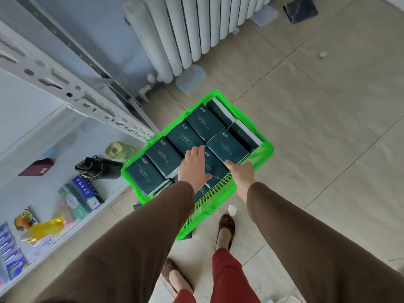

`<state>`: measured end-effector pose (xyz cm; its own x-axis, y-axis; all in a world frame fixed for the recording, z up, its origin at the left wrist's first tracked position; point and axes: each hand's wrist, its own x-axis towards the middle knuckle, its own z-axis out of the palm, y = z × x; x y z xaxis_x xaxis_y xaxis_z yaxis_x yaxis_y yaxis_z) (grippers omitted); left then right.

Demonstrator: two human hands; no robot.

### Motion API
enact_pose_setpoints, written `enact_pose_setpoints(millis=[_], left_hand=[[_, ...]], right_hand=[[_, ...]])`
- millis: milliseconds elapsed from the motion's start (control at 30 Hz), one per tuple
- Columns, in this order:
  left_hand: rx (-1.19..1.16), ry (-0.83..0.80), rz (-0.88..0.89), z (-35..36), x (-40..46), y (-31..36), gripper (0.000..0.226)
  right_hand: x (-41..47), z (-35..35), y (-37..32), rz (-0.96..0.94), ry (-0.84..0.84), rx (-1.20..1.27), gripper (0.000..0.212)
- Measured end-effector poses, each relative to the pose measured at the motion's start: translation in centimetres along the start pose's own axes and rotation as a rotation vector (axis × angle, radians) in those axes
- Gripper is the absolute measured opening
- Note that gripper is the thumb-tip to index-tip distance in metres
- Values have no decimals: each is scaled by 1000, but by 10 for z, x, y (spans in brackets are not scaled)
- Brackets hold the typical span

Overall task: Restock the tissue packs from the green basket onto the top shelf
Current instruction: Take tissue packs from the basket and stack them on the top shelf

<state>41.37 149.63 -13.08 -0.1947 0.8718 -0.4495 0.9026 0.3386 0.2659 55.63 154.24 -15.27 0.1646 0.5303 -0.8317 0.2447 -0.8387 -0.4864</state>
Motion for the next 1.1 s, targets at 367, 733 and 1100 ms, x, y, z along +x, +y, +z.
enact_pose_setpoints(millis=[367, 733, 1100], left_hand=[[-88, -33, -56, 23, -19, -18, 71], [-417, 139, -193, -46, -161, -116, 59], [-555, 560, -521, -82, -517, -363, 56]], right_hand=[[19, 11, 2, -35, 23, 87, 84], [-123, 35, 23, -288, -169, 75, 40], [-416, 226, 148, -640, -592, -174, 36]])
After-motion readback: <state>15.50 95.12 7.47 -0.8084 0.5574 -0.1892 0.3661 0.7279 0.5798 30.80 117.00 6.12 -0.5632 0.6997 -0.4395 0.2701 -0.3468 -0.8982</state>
